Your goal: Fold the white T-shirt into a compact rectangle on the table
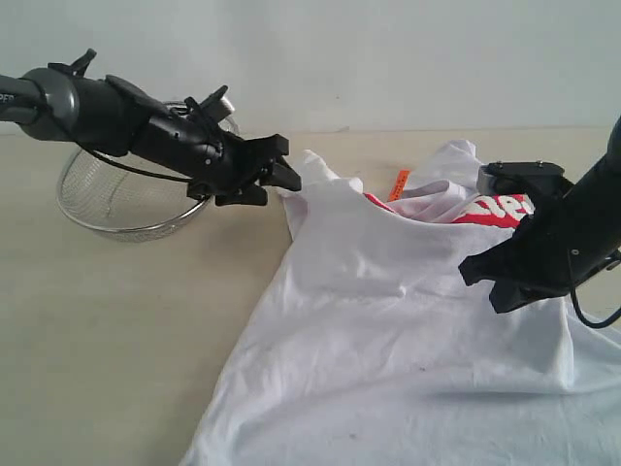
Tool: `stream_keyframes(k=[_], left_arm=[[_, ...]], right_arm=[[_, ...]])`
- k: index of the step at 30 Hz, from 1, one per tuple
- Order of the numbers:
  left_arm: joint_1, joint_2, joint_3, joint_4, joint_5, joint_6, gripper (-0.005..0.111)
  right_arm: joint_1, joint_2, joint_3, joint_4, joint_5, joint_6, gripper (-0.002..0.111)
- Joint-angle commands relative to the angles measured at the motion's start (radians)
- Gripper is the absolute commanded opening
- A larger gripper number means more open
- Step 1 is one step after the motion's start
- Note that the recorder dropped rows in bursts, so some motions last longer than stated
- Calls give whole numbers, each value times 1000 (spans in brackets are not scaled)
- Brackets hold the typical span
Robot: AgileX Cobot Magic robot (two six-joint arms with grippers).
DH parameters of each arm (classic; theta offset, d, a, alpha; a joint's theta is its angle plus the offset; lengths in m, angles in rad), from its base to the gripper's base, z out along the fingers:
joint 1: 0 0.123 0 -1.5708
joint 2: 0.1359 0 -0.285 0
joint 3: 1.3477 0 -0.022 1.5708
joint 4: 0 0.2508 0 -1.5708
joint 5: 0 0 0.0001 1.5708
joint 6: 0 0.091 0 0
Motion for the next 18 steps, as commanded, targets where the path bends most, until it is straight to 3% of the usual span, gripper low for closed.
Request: stream_keyframes(k=[1, 7, 15, 18], left_arm=[[36, 0, -1, 17, -18, -12, 60], [32, -20, -56, -1, 100, 40, 60], [32, -94, -112, 45, 86, 40, 60], [27, -104, -112, 33, 146, 33, 60]], right_arm=[[3, -1, -2, 2, -5, -10, 0], [3, -1, -2, 2, -21, -10, 0], [3, -1, -2, 2, -14, -16, 0], [3, -1, -2, 2, -21, -16, 0]])
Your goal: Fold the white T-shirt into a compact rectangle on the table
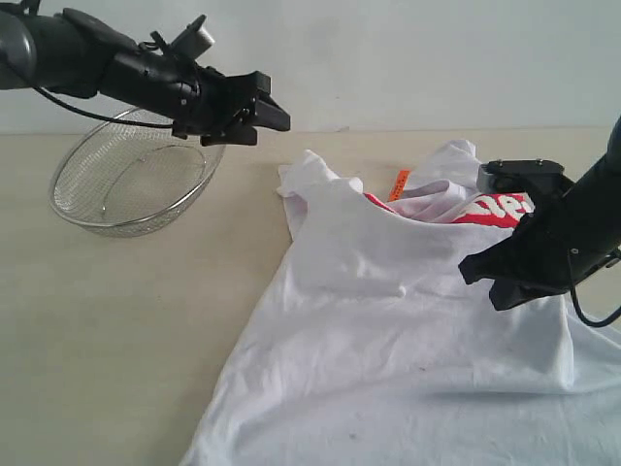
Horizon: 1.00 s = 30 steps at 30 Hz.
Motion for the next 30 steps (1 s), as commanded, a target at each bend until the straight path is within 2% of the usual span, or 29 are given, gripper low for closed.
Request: stream_keyframes(k=[1, 11, 19, 30], left_arm=[[-16, -17, -6, -1, 87, -5, 60], [-112, 23, -6, 8, 87, -62, 60], [-113, 125, -6, -89, 83, -76, 60], [-67, 142, -6, -95, 75, -76, 60]], right_arm=[[3, -1, -2, 2, -16, -11, 0], [3, -1, -2, 2, -15, -26, 0], [3, -1, -2, 2, -11, -33, 0], [3, -1, -2, -1, 0, -35, 0]])
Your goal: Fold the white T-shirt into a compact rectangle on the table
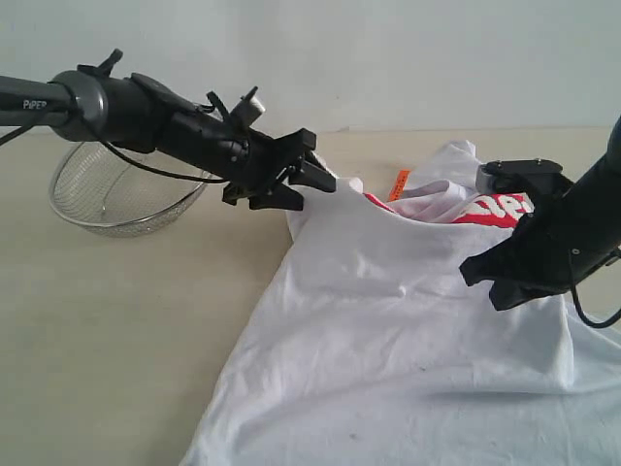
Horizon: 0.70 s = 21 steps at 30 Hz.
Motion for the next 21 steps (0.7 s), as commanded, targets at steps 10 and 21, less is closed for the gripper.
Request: stream_keyframes(k=[10, 21], left_arm=[[14, 29, -4, -39, -28, -8, 60], [-10, 53, -4, -198, -70, 84, 60]], right_arm=[[3, -1, -2, -1, 1, -14, 0], [3, -1, -2, -1, -30, -15, 0]])
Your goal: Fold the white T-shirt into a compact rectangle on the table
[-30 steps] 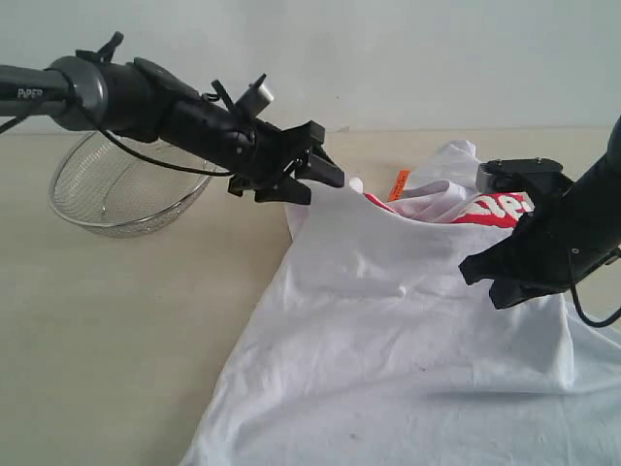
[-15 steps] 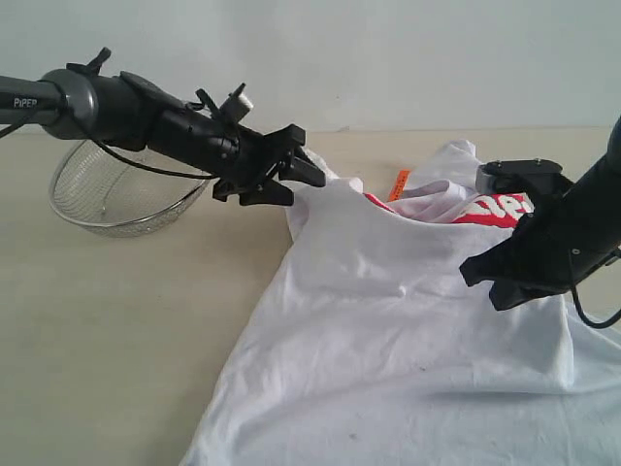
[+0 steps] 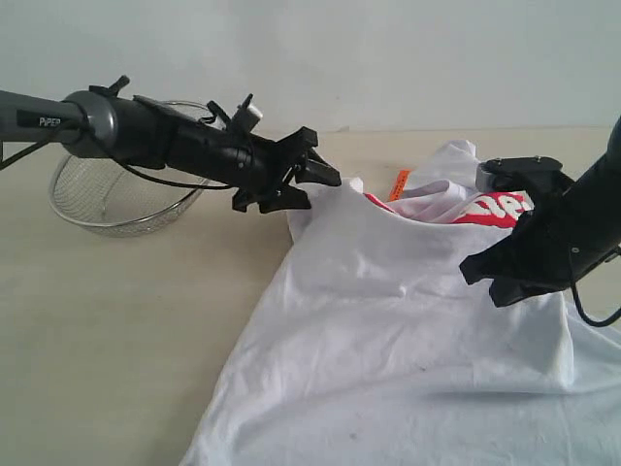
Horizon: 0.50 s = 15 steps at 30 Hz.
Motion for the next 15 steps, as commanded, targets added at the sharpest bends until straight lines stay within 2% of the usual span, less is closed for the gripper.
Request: stream_keyframes(k=[1, 6, 15], left_arm=[[-5, 6, -4, -10, -25, -13, 59], [-5, 22, -4, 79, 20, -62, 56], [-23, 35, -4, -124, 15, 57, 56]], right_arm=[[3, -1, -2, -1, -15, -4, 0], [3, -1, -2, -1, -13, -4, 0], [3, -1, -2, -1, -22, -4, 0]])
